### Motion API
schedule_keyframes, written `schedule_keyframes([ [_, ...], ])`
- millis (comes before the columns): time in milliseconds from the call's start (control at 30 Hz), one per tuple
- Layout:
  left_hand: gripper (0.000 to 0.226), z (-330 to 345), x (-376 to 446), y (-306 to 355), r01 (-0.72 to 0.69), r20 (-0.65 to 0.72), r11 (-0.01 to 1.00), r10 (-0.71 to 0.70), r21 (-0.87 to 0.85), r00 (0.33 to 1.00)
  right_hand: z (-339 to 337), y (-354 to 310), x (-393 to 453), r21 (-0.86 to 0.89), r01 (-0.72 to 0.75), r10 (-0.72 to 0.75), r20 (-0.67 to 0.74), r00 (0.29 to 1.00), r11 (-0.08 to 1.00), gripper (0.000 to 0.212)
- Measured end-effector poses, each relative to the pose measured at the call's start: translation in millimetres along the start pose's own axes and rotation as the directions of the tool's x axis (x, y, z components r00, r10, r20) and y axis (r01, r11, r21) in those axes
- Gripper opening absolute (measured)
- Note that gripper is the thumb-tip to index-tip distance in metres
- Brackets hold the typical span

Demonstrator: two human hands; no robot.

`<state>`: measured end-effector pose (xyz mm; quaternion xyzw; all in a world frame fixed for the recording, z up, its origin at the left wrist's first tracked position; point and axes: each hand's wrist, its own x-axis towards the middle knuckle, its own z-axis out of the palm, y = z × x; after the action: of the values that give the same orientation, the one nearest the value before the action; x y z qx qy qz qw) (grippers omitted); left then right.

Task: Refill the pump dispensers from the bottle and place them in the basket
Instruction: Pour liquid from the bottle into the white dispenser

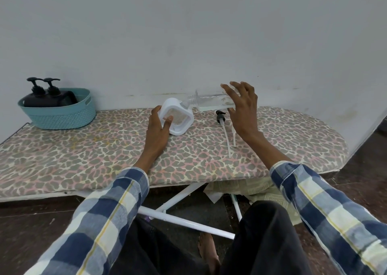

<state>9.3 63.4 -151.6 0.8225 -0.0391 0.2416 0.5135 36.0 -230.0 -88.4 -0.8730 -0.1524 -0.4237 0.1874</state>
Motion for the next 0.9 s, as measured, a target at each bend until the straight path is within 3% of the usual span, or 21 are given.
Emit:
schedule_keyframes([
  [467,0.062,-0.9,-2.0,1.0,0.021,-0.013,0.999,-0.021,-0.025,1.0,-7.8,-3.3,5.8,-0.025,0.029,-0.029,0.019,0.999,0.999,0.088],
  [900,0.057,-0.8,-2.4,1.1,0.016,-0.015,1.0,-0.017,-0.023,1.0,-9.3,-4.9,7.6,-0.037,0.046,-0.046,0.015,0.999,0.998,0.088],
])
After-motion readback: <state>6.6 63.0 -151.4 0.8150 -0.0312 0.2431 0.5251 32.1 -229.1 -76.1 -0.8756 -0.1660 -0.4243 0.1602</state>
